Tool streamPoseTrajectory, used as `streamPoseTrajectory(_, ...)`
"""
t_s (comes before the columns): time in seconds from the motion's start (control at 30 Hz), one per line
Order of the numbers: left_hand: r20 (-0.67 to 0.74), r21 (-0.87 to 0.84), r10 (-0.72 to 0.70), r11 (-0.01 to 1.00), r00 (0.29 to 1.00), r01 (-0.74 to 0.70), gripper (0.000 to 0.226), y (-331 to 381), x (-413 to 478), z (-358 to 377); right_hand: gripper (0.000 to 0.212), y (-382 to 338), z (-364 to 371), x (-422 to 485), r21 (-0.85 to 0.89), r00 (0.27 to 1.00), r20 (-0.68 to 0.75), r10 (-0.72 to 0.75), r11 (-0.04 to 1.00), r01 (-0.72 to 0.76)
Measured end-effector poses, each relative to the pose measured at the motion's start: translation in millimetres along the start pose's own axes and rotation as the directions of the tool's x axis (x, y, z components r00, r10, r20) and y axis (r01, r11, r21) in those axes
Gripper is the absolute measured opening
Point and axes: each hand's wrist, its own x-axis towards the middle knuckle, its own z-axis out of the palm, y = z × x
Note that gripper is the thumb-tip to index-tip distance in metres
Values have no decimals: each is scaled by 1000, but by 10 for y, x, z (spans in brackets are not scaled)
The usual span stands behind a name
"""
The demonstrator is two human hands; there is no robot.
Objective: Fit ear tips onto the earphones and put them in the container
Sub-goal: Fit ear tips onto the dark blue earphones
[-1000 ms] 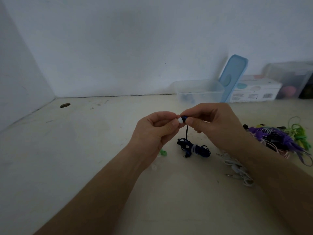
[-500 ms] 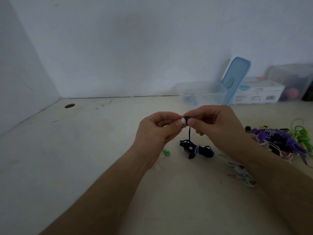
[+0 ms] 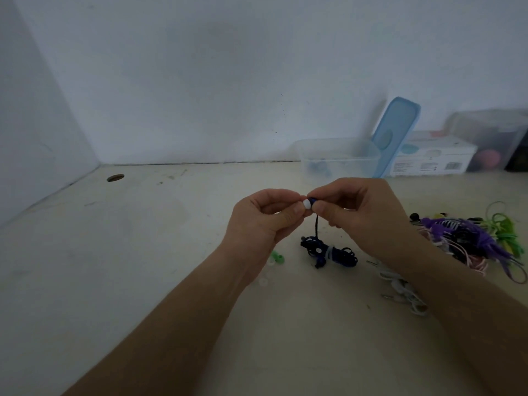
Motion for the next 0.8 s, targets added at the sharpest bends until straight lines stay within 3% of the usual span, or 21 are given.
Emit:
streamPoseTrajectory(0.3, 4, 124, 59, 990, 998, -59, 28, 18, -1, -14, 13, -18, 7, -14, 83, 999, 7, 40, 996, -40)
streamPoseTrajectory(0.47, 20, 79, 30, 996, 999, -31, 27, 29, -6, -5, 17, 2, -19, 13, 45, 999, 27, 29, 999, -30)
streamPoseTrajectory(0.67, -18, 141, 43, 989, 999, -40, 13, -7, 2, -16, 9, 28, 3, 5, -46, 1000, 3, -7, 999, 7)
streamPoseTrajectory(0.8, -7, 99, 10, 995, 1000, -9, 15, 4, 8, -22, 11, 26, 5, 9, -4, 1000, 14, -9, 1000, 9)
